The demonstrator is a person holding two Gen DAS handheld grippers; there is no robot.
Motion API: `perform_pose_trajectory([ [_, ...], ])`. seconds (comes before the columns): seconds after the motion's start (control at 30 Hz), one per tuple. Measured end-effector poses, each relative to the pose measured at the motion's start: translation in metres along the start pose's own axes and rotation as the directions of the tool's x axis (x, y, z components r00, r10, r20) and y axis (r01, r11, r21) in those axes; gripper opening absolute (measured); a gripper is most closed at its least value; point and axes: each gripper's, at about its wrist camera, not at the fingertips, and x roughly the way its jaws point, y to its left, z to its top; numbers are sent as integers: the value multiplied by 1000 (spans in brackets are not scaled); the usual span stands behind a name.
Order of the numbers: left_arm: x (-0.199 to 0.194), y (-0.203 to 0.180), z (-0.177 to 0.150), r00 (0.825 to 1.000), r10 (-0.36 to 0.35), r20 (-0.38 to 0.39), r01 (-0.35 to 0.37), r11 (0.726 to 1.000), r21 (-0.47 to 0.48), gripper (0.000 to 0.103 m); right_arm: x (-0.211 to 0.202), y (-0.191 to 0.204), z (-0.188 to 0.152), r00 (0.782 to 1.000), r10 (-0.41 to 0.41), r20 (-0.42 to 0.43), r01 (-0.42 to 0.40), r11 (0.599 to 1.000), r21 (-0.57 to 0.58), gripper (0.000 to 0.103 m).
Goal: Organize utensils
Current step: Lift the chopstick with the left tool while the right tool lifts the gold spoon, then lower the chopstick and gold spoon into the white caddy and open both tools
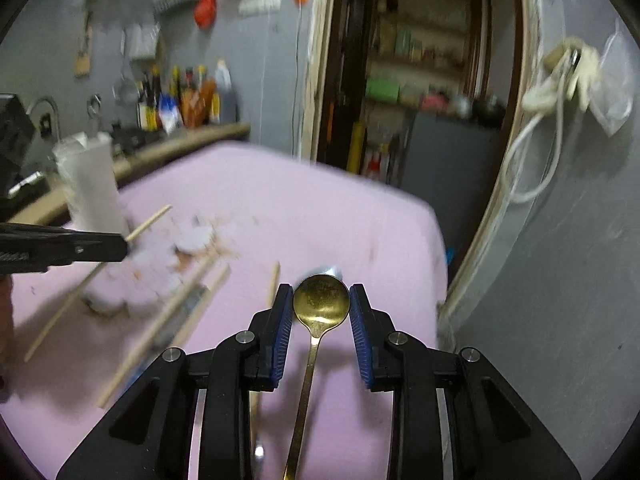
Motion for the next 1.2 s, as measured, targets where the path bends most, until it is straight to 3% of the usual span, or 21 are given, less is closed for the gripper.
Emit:
perform_pose_trajectory([
  [0.27,-48,6,26,986,-4,167,4,1000,-3,2,-37,29,39,977,-5,214,9,1000,-17,26],
  [0.47,-93,32,64,954,60,295,-50,998,-43,2,-42,54,83,943,78,323,-72,997,-31,26],
  [0.63,-132,80,96,903,152,401,-115,987,-115,2,-37,83,127,900,180,397,-178,983,-43,26],
  [0.83,-150,145,124,856,240,457,-146,962,-232,2,-20,129,170,846,271,458,-269,961,-71,26],
  [1.07,-149,193,131,794,303,528,-161,941,-298,2,2,165,177,821,287,493,-291,954,-70,26],
  [1.2,-147,207,125,744,320,587,-149,935,-321,2,14,167,168,802,303,515,-325,944,-50,26],
])
